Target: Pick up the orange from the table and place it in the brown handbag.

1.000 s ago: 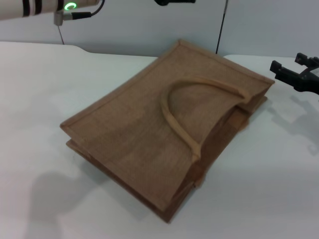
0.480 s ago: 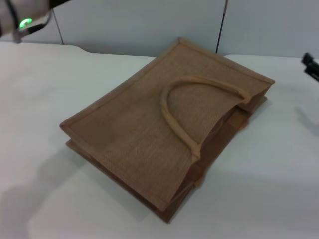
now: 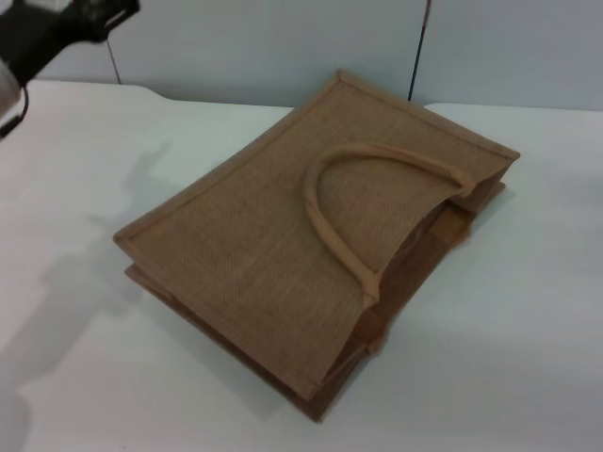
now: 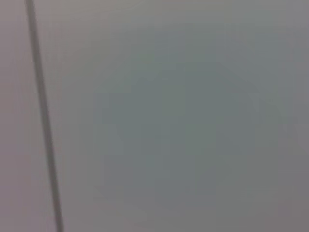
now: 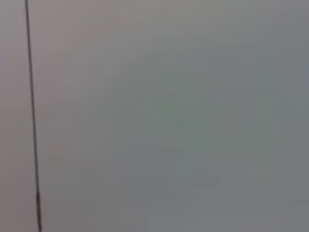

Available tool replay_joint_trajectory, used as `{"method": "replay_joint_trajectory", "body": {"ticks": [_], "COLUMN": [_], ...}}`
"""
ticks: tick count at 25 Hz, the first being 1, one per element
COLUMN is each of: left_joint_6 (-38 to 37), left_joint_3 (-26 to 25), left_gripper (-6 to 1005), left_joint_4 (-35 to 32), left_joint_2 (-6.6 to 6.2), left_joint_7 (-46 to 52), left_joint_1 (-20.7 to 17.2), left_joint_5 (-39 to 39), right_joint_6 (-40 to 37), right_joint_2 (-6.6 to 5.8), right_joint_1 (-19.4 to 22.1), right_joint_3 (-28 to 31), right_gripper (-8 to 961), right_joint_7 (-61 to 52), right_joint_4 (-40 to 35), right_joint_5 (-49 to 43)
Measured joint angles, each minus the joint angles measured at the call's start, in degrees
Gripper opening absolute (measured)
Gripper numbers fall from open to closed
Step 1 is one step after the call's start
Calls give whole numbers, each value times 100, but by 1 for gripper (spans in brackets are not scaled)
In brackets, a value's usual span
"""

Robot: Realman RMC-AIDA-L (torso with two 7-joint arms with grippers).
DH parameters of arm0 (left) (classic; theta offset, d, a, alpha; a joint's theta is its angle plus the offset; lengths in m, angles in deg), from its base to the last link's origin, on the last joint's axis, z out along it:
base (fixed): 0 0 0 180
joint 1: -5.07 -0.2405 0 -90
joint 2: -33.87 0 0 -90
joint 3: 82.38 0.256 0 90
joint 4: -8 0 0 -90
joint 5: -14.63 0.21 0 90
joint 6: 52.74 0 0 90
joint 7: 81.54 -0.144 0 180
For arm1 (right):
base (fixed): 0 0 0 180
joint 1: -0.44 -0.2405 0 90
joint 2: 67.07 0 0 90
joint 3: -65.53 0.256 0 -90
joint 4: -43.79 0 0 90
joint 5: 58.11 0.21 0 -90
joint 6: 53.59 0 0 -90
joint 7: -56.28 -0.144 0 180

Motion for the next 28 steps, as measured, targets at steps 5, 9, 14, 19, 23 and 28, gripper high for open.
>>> {"method": "replay_joint_trajectory", "body": {"ticks": [5,9,14,19,23,28], "left_joint_6": [75,134,442,647,681,691], "left_joint_3": [357,788,1067,1405,1456,1460], "left_gripper": [859,859,859,852,846,842], "left_joint_4": [686,1094,1730,2186,2283,2294], "left_joint_2": [6,18,29,40,51,52], "left_joint_7": [-1055,-2001,-2868,-3553,-3625,-3635], "left_joint_1": [-44,-97,-91,-62,-45,-43], "left_joint_5": [-851,-1900,-2948,-3744,-3786,-3798], "right_joint_6": [226,396,459,582,574,567], "right_joint_2": [-2,-2,6,18,21,23], "right_joint_1": [15,18,1,-5,-16,-26], "right_joint_3": [322,500,506,433,388,348], "right_gripper": [894,894,894,894,894,894], "right_joint_7": [677,1288,1545,1563,1567,1570], "right_joint_4": [-513,-1016,-1313,-1528,-1530,-1532], "right_joint_5": [33,331,634,947,917,914]}}
